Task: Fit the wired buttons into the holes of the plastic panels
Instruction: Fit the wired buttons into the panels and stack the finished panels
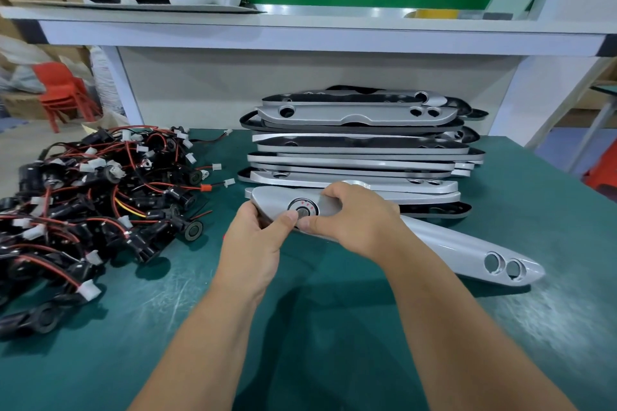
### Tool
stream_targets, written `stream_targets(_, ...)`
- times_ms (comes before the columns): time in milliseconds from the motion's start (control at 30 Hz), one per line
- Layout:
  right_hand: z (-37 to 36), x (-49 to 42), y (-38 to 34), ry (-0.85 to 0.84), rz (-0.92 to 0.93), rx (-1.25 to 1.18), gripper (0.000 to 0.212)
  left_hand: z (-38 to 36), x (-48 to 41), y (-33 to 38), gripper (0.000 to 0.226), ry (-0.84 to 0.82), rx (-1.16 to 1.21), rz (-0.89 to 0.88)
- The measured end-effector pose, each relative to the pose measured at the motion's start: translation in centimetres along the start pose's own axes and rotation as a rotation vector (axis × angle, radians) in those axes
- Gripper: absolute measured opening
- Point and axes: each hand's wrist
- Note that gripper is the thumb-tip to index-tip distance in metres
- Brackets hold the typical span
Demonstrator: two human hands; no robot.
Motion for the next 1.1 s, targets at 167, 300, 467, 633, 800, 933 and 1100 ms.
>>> stream_targets(167, -1.1, -0.4, 0.1, 0.088, -0.002, 0.023, 0.046, 0.0, -0.2, -0.4, 0.04, 0.031, -0.038, 0.011)
stream_targets(300, -1.8, -0.4, 0.2, 0.175, 0.029, 0.032, 0.043, 0.4, -0.5, -1.0, 0.026, 0.002, -0.045, 0.007)
stream_targets(467, -1.7, 0.0, 1.7, 0.154, 0.11, 0.058, 0.065, 1.1, -1.3, -2.0, 0.019, -0.016, -0.047, 0.013)
stream_targets(633, -0.7, 1.1, 9.2, 0.12, -0.075, 0.341, 0.091, 3.5, -2.8, -2.4, 0.021, 0.037, -0.013, 0.072)
stream_targets(800, 2.4, 2.8, 17.5, 0.198, -0.306, 0.28, 0.089, 4.6, -3.4, -3.1, 0.046, 0.025, -0.169, 0.063)
stream_targets(933, 2.3, 3.0, 19.6, 0.296, -0.195, 0.074, 0.08, 4.7, -3.3, -3.4, 0.035, -0.02, -0.285, 0.03)
stream_targets(1100, 2.1, 3.3, 18.8, 0.41, -0.129, 0.026, 0.078, 5.0, -3.2, -3.4, 0.038, -0.023, -0.23, 0.04)
Point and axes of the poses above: each hand's wrist, its own x-axis away from the middle knuckle, its own z-axis out of the back of the hand, y = z × x, and after that the axes turned 5 degrees about -z, right-handed
